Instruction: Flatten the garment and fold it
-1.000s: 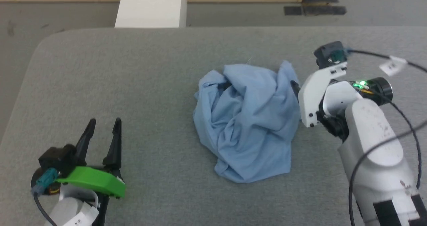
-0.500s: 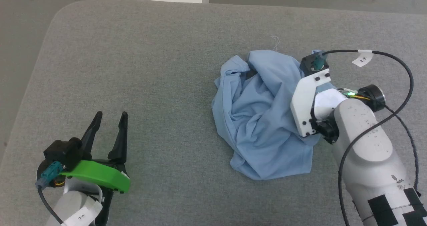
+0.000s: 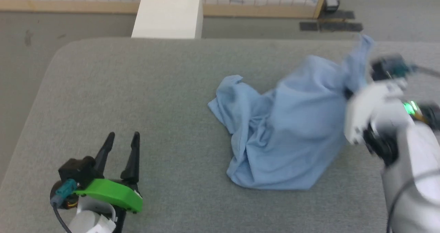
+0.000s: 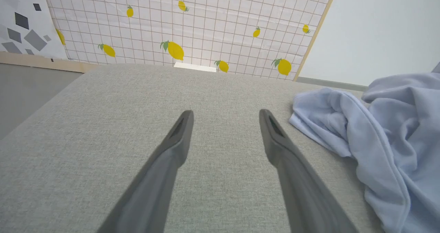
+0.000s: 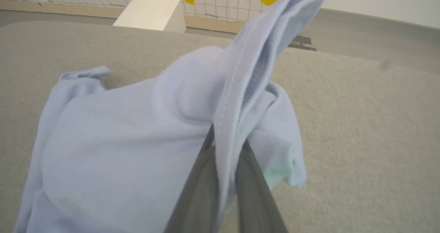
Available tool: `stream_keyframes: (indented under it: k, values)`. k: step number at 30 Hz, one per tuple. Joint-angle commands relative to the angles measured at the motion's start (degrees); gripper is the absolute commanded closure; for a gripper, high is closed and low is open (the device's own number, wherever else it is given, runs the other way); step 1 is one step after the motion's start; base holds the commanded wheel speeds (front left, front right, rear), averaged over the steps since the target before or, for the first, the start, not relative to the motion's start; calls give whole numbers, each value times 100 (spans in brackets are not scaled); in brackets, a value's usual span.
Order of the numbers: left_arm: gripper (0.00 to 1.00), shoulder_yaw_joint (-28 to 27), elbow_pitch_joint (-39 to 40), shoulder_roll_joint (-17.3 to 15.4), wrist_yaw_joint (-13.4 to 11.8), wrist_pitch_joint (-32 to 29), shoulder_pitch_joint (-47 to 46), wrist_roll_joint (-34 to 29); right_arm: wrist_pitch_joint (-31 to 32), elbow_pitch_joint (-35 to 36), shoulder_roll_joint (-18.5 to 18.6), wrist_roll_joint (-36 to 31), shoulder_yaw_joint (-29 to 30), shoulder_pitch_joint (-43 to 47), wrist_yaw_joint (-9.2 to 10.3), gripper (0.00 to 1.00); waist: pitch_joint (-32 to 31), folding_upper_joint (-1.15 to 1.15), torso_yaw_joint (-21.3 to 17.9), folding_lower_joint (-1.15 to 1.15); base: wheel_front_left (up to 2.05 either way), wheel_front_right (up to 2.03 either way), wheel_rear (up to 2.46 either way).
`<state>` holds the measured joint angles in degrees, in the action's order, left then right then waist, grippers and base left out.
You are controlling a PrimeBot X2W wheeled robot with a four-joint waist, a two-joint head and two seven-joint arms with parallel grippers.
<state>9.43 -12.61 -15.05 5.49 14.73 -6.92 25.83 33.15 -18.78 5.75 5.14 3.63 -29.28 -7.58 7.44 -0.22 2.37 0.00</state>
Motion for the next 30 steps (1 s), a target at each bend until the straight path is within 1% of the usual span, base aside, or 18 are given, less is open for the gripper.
stream_keyframes:
  k: [1,4,5,6,9,11,12,13,17,18,22,25,27,30]
  values:
    - [0,8,-7,28,-42,24,87,-69,65,272,-21,39,174,517,9,100,-348,22,-287,0,0,0,0]
    - [0,20,20,51,-82,13,158,-51,242,809,-134,99,498,1448,9,100,-410,22,-341,0,0,0,0]
    - [0,18,34,56,-97,-3,188,-25,322,1049,-215,189,645,2022,9,100,-427,22,-367,0,0,0,0]
    - [0,16,39,58,-97,-21,197,0,378,1117,-244,228,668,2293,9,100,-425,22,-376,0,0,0,0]
    - [0,17,38,56,-93,-56,204,47,403,1177,-279,463,694,2730,9,100,-428,22,-382,0,0,0,0]
    - [0,27,28,55,-92,-73,207,70,200,1159,-283,748,636,2872,9,100,-446,22,-373,0,0,0,0]
    - [0,30,22,55,-95,-76,212,78,48,1150,-284,872,618,2896,9,56,-459,22,-367,0,0,0,0]
    - [0,32,16,53,-98,-80,219,84,-87,1156,-285,972,621,2895,9,0,-472,22,-365,0,0,0,0]
    - [0,27,16,52,-136,-96,267,116,-970,1327,-286,1439,819,2791,9,0,-536,22,-364,0,0,0,0]
    - [0,24,23,54,-152,-99,278,123,-1279,1404,-286,1543,910,2768,9,0,-554,22,-360,0,0,0,0]
    - [0,10,39,57,-196,-103,325,156,-2098,1560,-286,1716,1207,2843,9,0,-612,22,-370,0,0,0,0]
    - [0,-1,43,62,-224,-101,381,184,-2382,1601,-287,1719,1347,2948,9,0,-661,22,-418,0,0,0,0]
    - [0,8,57,86,-250,-129,410,211,-2440,1608,-287,1685,1374,3004,9,0,-690,22,-470,0,0,0,0]
    - [0,103,90,111,-213,-288,301,247,-2446,1646,-287,1631,1400,3035,9,0,-707,22,-527,0,0,0,0]
